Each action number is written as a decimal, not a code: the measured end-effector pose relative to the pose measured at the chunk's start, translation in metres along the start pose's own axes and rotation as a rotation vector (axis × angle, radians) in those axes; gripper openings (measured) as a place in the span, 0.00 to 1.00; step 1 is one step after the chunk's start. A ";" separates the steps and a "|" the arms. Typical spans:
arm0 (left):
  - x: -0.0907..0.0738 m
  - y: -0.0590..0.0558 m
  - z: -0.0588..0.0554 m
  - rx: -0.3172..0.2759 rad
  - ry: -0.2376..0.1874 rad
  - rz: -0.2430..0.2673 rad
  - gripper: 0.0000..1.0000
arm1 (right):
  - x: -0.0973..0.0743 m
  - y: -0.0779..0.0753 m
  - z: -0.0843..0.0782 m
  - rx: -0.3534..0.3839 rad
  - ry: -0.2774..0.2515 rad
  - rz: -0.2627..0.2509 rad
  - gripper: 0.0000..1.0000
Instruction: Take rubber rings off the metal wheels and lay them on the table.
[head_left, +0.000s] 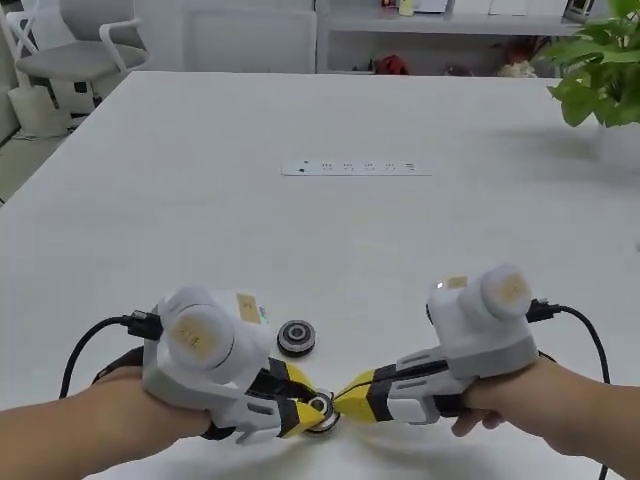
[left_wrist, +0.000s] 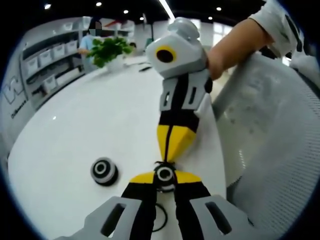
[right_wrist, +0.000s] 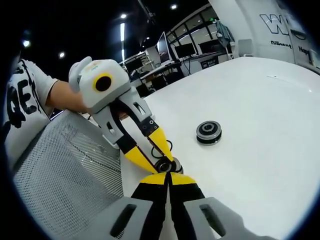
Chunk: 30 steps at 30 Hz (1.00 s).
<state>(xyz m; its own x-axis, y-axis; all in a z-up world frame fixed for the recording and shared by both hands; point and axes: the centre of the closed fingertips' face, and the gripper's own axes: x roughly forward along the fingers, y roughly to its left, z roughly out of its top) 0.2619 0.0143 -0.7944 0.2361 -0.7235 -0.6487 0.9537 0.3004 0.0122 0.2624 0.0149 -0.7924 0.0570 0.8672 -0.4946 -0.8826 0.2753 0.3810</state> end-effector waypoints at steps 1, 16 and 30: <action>0.000 0.000 0.000 0.000 0.000 0.000 0.13 | 0.000 0.000 0.000 -0.003 0.001 0.001 0.00; 0.000 0.000 0.000 0.002 0.003 0.001 0.13 | 0.003 0.006 0.002 -0.044 0.002 0.016 0.00; 0.000 -0.001 0.000 0.006 0.002 0.005 0.13 | 0.003 0.010 0.005 -0.055 -0.010 0.031 0.00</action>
<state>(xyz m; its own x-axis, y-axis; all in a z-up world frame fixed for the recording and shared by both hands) 0.2613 0.0144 -0.7946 0.2409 -0.7203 -0.6505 0.9536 0.3005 0.0204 0.2558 0.0224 -0.7863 0.0341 0.8792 -0.4752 -0.9084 0.2256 0.3521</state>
